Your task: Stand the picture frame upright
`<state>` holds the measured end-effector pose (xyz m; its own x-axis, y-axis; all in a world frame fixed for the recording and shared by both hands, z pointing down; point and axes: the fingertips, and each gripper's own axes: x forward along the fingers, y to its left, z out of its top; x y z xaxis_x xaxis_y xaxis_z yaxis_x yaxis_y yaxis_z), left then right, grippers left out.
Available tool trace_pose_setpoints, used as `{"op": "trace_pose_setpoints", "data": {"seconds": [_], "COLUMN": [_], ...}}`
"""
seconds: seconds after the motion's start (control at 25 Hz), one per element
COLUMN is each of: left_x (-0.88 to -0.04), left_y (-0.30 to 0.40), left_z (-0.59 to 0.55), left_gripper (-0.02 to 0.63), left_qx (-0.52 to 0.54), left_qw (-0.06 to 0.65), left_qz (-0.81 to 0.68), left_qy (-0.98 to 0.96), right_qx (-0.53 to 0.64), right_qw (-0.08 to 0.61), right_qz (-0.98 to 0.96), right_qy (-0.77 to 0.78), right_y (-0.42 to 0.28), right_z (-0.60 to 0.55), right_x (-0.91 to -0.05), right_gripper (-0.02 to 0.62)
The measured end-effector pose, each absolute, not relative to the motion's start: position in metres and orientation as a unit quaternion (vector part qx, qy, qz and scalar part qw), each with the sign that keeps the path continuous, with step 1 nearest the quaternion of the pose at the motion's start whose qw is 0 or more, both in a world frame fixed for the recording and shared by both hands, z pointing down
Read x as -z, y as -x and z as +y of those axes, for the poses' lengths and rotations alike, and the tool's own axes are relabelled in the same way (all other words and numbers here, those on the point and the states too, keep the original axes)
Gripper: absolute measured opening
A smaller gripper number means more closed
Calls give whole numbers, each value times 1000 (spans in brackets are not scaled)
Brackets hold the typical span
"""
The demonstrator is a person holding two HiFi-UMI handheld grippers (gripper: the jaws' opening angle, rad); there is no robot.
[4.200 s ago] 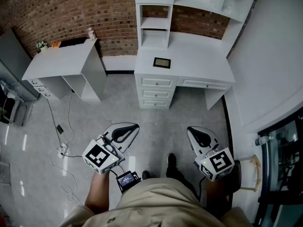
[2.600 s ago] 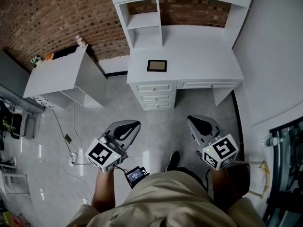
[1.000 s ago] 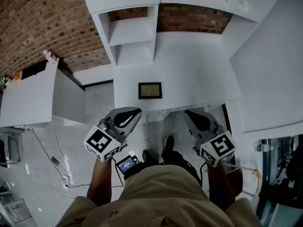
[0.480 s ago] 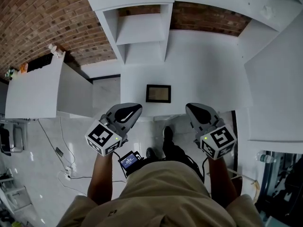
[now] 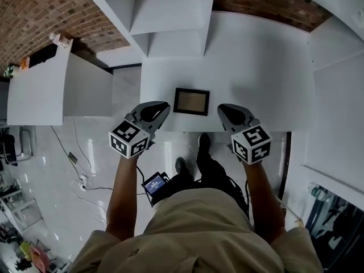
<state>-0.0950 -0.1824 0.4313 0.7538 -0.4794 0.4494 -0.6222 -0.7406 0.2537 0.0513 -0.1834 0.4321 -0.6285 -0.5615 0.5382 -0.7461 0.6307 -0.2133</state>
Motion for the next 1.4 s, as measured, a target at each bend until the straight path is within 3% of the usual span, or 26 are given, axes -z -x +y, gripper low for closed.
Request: {"op": "trace_pose_setpoints", "data": {"seconds": [0.28,0.4,0.72,0.96,1.16,1.4], "left_x": [-523,-560,-631,-656,-659,-651], "left_y": [93,96,101,105,95,94], "left_z": [-231,-242,-247,-244,-241,-245], "left_gripper": [19,42,84,89,89,89], "left_qx": [-217,-230,-269,-300,-257,-220], "left_qw": [258,287,355,378,415,410], "left_qz": [-315,-321,-324,-324,-318,-330], "left_qy": [-887,-873,-835,-814,-813,-821], "right_qx": [-264,-290,-354,-382,-406,-409], "right_qw": [265,285,319,323,324,321], "right_qz": [-862,-850,-817,-805,-793,-793], "right_qy": [-342,-335,-326,-317,-319,-319], "right_y": [-45,-39,-33,-27,-28,-27], "right_z": [-228,-238,-242,-242,-238,-235], "right_x": [-532,-568,-633,-650,-662,-663], "right_gripper": [12,80,132,138,137,138]}}
